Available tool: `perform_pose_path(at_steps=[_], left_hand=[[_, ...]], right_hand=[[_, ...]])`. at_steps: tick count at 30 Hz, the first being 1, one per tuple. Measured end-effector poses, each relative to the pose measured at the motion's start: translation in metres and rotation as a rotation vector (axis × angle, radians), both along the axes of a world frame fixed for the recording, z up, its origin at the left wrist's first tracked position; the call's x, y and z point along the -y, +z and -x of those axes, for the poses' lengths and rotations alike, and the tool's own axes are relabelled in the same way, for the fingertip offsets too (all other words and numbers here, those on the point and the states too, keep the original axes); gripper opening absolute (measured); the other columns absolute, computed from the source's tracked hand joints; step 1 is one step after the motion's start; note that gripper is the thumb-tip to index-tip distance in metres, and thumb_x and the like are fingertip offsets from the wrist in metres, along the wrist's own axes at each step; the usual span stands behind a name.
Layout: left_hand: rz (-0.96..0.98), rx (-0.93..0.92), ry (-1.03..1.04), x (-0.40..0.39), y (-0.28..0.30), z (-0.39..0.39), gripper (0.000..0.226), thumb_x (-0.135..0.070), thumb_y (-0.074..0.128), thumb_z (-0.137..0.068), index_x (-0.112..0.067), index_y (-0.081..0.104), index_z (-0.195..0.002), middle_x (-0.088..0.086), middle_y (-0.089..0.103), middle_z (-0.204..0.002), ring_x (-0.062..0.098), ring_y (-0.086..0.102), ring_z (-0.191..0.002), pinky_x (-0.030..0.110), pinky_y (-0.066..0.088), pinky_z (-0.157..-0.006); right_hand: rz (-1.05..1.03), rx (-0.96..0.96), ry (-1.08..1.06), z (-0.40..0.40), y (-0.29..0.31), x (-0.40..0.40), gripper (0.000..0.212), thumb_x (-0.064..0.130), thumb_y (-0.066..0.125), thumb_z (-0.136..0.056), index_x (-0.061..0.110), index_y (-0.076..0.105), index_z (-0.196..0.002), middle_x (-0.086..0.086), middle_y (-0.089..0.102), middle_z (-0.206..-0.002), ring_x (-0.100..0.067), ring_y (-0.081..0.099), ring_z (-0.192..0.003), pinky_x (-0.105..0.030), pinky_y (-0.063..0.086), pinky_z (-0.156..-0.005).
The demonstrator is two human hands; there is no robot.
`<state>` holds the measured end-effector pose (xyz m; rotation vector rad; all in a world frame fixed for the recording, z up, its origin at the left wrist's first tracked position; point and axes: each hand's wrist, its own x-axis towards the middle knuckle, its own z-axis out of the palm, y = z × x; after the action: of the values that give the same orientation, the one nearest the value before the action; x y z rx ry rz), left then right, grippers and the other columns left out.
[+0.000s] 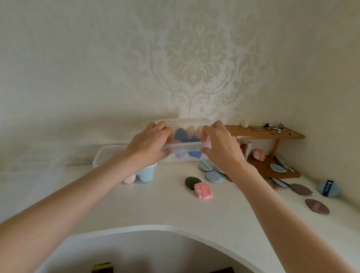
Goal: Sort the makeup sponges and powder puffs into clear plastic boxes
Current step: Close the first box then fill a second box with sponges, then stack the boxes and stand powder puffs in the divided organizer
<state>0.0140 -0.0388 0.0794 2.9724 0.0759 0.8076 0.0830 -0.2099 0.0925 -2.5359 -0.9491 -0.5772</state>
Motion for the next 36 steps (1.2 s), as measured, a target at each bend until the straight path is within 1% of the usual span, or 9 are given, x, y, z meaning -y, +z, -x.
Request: perform_pose_path(at_steps=[5,9,15,17,21,23,26,31,36], left_hand=[[0.054,0.053,0.141,-0.05,0.019,0.041,0.019,-0.021,0.064,-0.08,-0.011,0.059,-0.095,0.006,0.052,-0.114,0.027,0.046,-0.111,0.046,0.045,-0.09],[0.076,-0.014,0.292,-0.077,0.002,0.07,0.023,-0.021,0.062,-0.084,-0.009,0.057,-0.103,0.009,0.048,-0.117,0.028,0.042,-0.114,0.044,0.044,-0.092],[0.137,0.093,0.448,-0.093,-0.031,0.094,0.033,-0.011,0.054,-0.086,-0.006,0.047,-0.118,0.013,0.041,-0.124,0.032,0.042,-0.114,0.041,0.046,-0.084],[0.143,0.068,0.536,-0.098,-0.036,0.1,0.037,-0.014,0.055,-0.087,-0.003,0.043,-0.12,0.017,0.04,-0.124,0.035,0.043,-0.113,0.043,0.044,-0.083],[0.231,-0.274,0.851,-0.115,-0.046,0.11,0.054,-0.03,0.055,-0.089,-0.002,0.032,-0.129,0.018,0.031,-0.132,0.039,0.034,-0.122,0.043,0.039,-0.094],[0.247,-0.417,0.948,-0.124,-0.053,0.116,0.055,-0.031,0.054,-0.09,-0.004,0.031,-0.132,0.016,0.029,-0.137,0.037,0.029,-0.128,0.04,0.035,-0.1],[0.155,-0.479,0.955,-0.131,-0.061,0.121,0.044,-0.017,0.047,-0.093,-0.007,0.035,-0.133,0.012,0.036,-0.136,0.032,0.036,-0.128,0.037,0.035,-0.1],[0.187,-0.346,0.896,-0.126,-0.048,0.133,0.034,-0.009,0.045,-0.092,-0.004,0.044,-0.125,0.012,0.043,-0.13,0.035,0.051,-0.118,0.037,0.043,-0.086],[0.063,-0.155,0.768,-0.1,-0.006,0.141,0.023,-0.012,0.045,-0.093,-0.005,0.047,-0.115,0.013,0.046,-0.123,0.039,0.056,-0.106,0.039,0.041,-0.074]], right_hand=[[-0.133,-0.076,0.101,0.023,0.004,-0.059,0.017,0.011,0.06,-0.087,0.011,0.055,-0.104,-0.007,0.045,-0.117,-0.026,0.056,-0.082,-0.032,0.048,-0.07],[-0.124,-0.148,0.125,0.042,-0.014,-0.101,0.021,0.013,0.058,-0.089,0.012,0.053,-0.11,-0.009,0.044,-0.118,-0.024,0.047,-0.077,-0.029,0.04,-0.068],[-0.131,-0.174,0.164,0.046,-0.034,-0.119,0.032,0.015,0.057,-0.09,0.013,0.047,-0.12,-0.012,0.039,-0.127,-0.029,0.053,-0.092,-0.032,0.045,-0.078],[-0.244,-0.299,0.204,0.039,-0.04,-0.116,0.052,0.02,0.066,-0.083,0.014,0.04,-0.128,-0.014,0.033,-0.134,-0.036,0.054,-0.105,-0.037,0.048,-0.089],[-0.435,-0.873,0.264,0.026,-0.058,-0.11,0.086,0.028,0.072,-0.079,0.027,0.016,-0.145,-0.013,0.03,-0.143,-0.034,0.042,-0.126,-0.042,0.043,-0.1],[-0.52,-1.035,0.333,0.022,-0.07,-0.112,0.082,0.026,0.071,-0.081,0.025,0.018,-0.144,-0.011,0.037,-0.143,-0.031,0.044,-0.126,-0.044,0.042,-0.104],[-0.544,-1.009,0.305,0.021,-0.079,-0.118,0.062,0.026,0.066,-0.085,0.016,0.033,-0.137,-0.012,0.045,-0.137,-0.029,0.049,-0.121,-0.045,0.042,-0.106],[-0.575,-1.1,0.343,0.015,-0.082,-0.122,0.052,0.02,0.061,-0.089,0.013,0.037,-0.135,-0.012,0.046,-0.135,-0.03,0.05,-0.121,-0.044,0.043,-0.106],[-0.75,-1.181,0.358,0.016,-0.082,-0.123,0.051,0.001,0.055,-0.089,0.019,0.037,-0.134,-0.014,0.045,-0.132,-0.033,0.049,-0.121,-0.044,0.046,-0.102]])
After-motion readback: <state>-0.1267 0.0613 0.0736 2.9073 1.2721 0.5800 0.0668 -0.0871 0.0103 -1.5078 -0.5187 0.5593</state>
